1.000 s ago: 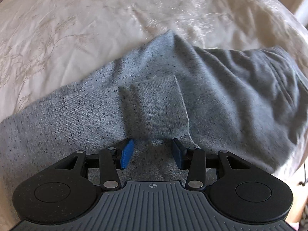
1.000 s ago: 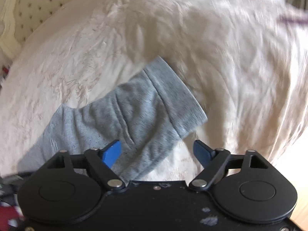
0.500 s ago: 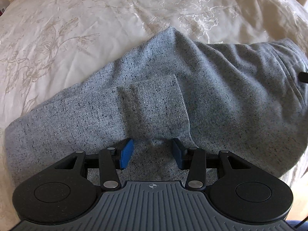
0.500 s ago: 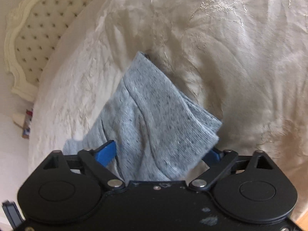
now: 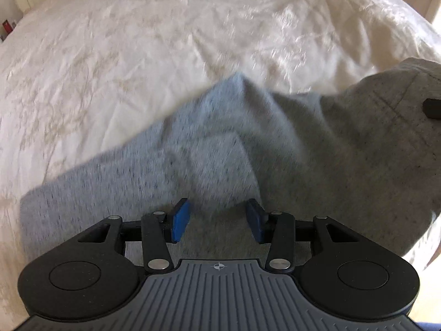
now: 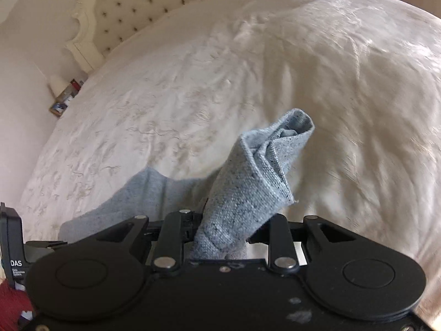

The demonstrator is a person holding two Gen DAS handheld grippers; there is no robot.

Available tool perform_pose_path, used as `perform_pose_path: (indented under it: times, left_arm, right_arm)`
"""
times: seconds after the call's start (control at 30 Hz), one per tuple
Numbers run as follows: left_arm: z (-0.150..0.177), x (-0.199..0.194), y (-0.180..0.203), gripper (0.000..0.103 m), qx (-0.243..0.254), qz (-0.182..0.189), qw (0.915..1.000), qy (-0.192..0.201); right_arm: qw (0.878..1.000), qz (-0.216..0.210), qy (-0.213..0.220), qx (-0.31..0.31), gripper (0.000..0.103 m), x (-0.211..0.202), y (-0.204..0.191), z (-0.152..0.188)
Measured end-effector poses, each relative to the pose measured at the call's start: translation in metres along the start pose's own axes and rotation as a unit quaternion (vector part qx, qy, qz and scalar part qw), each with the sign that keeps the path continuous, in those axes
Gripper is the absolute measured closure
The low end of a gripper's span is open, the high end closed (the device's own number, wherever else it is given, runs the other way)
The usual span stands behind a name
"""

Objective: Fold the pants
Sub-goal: 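Fold the held cuff over the pants with the right gripper and release it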

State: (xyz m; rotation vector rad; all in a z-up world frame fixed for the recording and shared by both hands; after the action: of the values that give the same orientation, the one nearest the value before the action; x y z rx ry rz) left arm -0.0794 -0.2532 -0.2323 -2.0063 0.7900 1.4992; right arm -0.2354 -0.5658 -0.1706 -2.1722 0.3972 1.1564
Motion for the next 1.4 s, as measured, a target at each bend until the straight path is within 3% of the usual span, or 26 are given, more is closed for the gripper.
perform_pose_path:
  times: [0.17,0.3,0.4,0.43,0.53,0.6,0.73,0.8,0.87,1.0,1.23,1.4]
  left_arm:
    - [-0.011,0.019,0.010,0.059,0.006,-0.012,0.9999,-0.008]
    - [-0.010,0.039,0.016,0.052,0.020,-0.022,0.9993,-0.022]
    - [-0.013,0.031,0.015,0.052,0.016,-0.017,0.9995,-0.022]
    - [-0.015,0.024,0.013,0.052,0.014,-0.015,0.9997,-0.011]
    - [-0.023,-0.011,0.004,0.050,0.012,-0.043,0.9956,0.082]
    - [-0.031,-0.015,-0.005,0.050,0.004,-0.044,0.9937,0.103]
    - [-0.037,0.033,-0.005,0.049,0.026,0.005,0.9996,0.006]
    - [-0.041,0.035,-0.004,0.049,0.052,0.008,0.9985,0.012]
    - [-0.045,0.015,-0.013,0.049,0.037,0.031,0.9979,0.044]
    - [-0.036,-0.031,-0.053,0.049,-0.026,0.089,0.9914,0.093]
    - [0.011,-0.049,-0.149,0.049,-0.094,0.126,0.9835,0.090]
    - [0.050,-0.040,-0.227,0.049,-0.152,0.085,0.9825,0.066]
  right_arm:
    - [0.999,-0.020,0.004,0.028,0.078,-0.016,0.007,-0.006]
    - [0.999,-0.029,0.005,0.031,0.079,-0.025,0.004,-0.007]
    - [0.999,-0.025,0.008,0.024,0.079,-0.026,-0.005,-0.008]
    - [0.999,-0.024,0.009,0.023,0.079,-0.027,-0.008,-0.009]
    - [1.000,-0.017,0.017,0.019,0.079,-0.029,-0.015,-0.010]
    - [1.000,-0.011,0.024,0.015,0.079,-0.033,-0.021,-0.011]
    - [0.999,0.009,0.036,0.008,0.079,-0.042,-0.039,-0.010]
    - [0.999,0.018,0.042,0.003,0.079,-0.046,-0.051,-0.010]
    - [0.998,0.029,0.049,-0.009,0.079,-0.050,-0.068,-0.012]
    - [0.996,0.041,0.065,-0.049,0.079,-0.062,-0.118,-0.017]
    - [0.981,0.006,0.074,-0.177,0.080,-0.056,-0.275,0.002]
    - [0.958,-0.017,0.017,-0.284,0.080,0.020,-0.380,0.071]
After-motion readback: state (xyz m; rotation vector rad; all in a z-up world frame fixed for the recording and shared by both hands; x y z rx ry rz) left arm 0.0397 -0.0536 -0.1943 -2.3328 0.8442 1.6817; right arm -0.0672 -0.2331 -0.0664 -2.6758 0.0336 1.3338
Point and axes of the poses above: each gripper's, at about its wrist camera, not at the fingertips, and x roughly the way its jaws point, y to its right, z to its underside, the point moved 8 cm from there along x, roughly the way its jaws point, and after that the axes turned 10 degrees about -y, right-handed, at the moved point
